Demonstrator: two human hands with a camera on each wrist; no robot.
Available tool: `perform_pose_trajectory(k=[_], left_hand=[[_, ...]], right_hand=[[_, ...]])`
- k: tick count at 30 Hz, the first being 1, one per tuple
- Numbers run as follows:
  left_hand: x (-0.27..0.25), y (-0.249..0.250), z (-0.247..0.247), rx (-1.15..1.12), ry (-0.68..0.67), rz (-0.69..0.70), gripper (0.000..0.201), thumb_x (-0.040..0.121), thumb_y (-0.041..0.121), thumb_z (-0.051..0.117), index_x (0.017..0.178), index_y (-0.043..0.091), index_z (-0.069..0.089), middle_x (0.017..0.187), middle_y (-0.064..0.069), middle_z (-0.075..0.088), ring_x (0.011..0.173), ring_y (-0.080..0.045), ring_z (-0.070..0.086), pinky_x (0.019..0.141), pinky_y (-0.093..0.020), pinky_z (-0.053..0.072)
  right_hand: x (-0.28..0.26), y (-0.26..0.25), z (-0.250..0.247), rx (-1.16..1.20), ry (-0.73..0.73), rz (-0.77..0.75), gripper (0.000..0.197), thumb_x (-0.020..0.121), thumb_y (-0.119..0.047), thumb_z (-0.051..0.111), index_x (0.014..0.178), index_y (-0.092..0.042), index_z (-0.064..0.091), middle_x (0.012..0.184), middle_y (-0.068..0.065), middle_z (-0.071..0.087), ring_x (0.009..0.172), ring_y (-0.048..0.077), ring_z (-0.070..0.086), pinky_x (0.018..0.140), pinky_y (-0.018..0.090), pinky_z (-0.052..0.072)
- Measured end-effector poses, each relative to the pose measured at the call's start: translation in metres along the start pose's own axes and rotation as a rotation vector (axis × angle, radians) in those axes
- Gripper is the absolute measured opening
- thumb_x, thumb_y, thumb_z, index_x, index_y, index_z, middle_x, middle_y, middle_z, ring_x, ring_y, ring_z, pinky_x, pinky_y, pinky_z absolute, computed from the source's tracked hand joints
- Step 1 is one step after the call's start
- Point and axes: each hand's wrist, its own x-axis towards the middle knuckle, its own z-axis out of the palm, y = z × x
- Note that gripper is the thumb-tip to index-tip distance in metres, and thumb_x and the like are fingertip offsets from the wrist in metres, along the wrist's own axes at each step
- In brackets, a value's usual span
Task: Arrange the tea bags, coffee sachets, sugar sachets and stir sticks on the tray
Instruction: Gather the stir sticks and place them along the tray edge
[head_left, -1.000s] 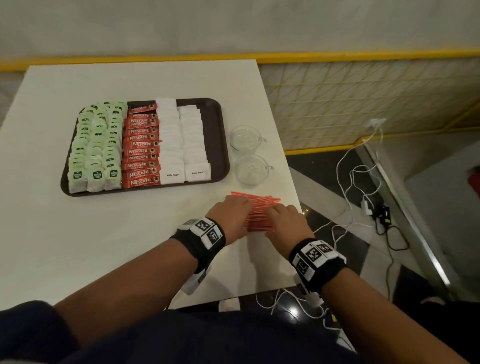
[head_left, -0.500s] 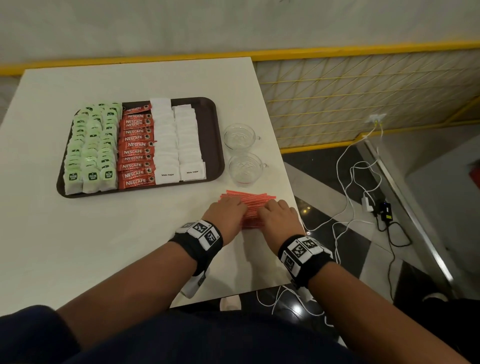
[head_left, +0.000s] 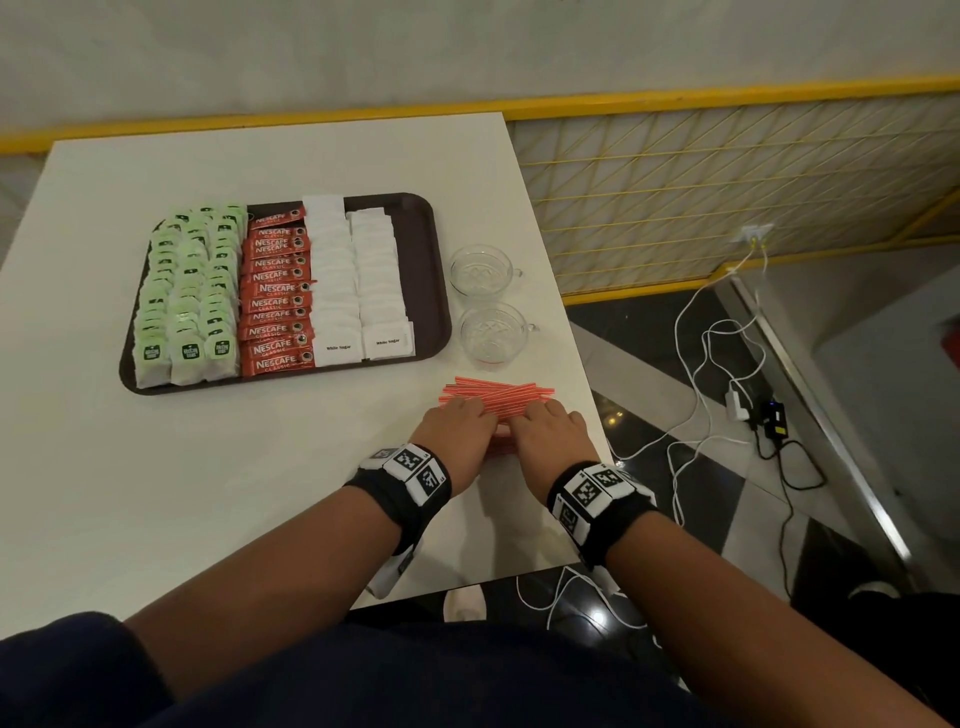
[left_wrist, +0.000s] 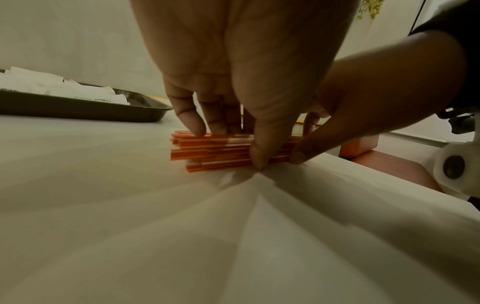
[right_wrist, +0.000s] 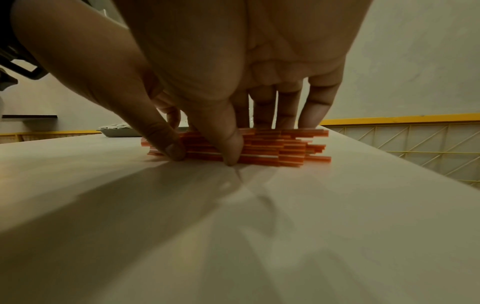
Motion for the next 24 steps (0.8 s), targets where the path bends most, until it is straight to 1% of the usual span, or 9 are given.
perform_pose_trajectory(k=[6,8,11,14,17,21,24], left_hand=[[-0.004,0.005,0.001,-0.011,0.014,-0.002,0.022,0.095,0.019,0.049,0.115,0.017,0.056,0.119,-0.004,0.058,0.11,-0.027,0.056,0.084,-0.037,0.043],[-0.005,0.006,0.0,-0.005,0.015,0.004,0.021,0.096,0.021,0.046,0.115,0.017,0.056,0.118,-0.004,0.059,0.109,-0.027,0.057,0.083,-0.037,0.043],[-0.006,0.006,0.001,0.011,0.006,0.017,0.021,0.098,0.025,0.044,0.113,0.016,0.057,0.117,-0.005,0.06,0.107,-0.027,0.057,0.083,-0.037,0.043],[-0.007,0.007,0.005,0.034,-0.027,0.033,0.026,0.1,0.024,0.041,0.119,0.012,0.054,0.123,-0.009,0.056,0.113,-0.028,0.052,0.087,-0.039,0.044],[-0.009,0.007,0.009,0.057,-0.05,0.046,0.027,0.101,0.02,0.039,0.123,0.009,0.051,0.126,-0.011,0.052,0.116,-0.029,0.048,0.087,-0.038,0.044],[-0.01,0.007,0.012,0.04,-0.069,0.059,0.028,0.102,0.02,0.037,0.125,0.007,0.049,0.126,-0.013,0.053,0.114,-0.03,0.051,0.09,-0.04,0.046],[-0.011,0.006,0.013,0.047,-0.083,0.068,0.029,0.103,0.021,0.036,0.126,0.008,0.048,0.126,-0.013,0.054,0.113,-0.03,0.051,0.091,-0.04,0.046]], right_hand=[[0.0,-0.003,0.002,0.009,-0.031,0.024,0.026,0.091,-0.014,0.046,0.115,-0.017,0.055,0.121,0.006,0.056,0.118,0.027,0.046,0.097,0.041,0.034],[0.0,-0.005,0.003,0.006,-0.041,0.028,0.026,0.091,-0.015,0.048,0.116,-0.016,0.055,0.122,0.006,0.056,0.118,0.027,0.047,0.098,0.041,0.034],[0.0,-0.007,0.005,-0.002,-0.057,0.032,0.027,0.093,-0.015,0.045,0.118,-0.014,0.055,0.123,0.008,0.056,0.12,0.028,0.046,0.099,0.042,0.034],[0.002,-0.009,0.007,-0.005,-0.071,0.034,0.028,0.093,-0.018,0.047,0.12,-0.013,0.056,0.124,0.009,0.055,0.121,0.029,0.046,0.099,0.042,0.036],[0.004,-0.01,0.007,-0.004,-0.088,0.028,0.03,0.092,-0.019,0.051,0.121,-0.012,0.055,0.124,0.01,0.055,0.12,0.029,0.047,0.097,0.042,0.041],[0.003,-0.012,0.01,0.016,-0.075,0.027,0.027,0.093,-0.019,0.05,0.119,-0.014,0.054,0.12,0.008,0.06,0.112,0.029,0.054,0.092,0.04,0.043],[0.003,-0.014,0.013,0.028,-0.081,0.025,0.027,0.094,-0.021,0.048,0.12,-0.015,0.053,0.12,0.007,0.059,0.113,0.028,0.054,0.093,0.04,0.041]])
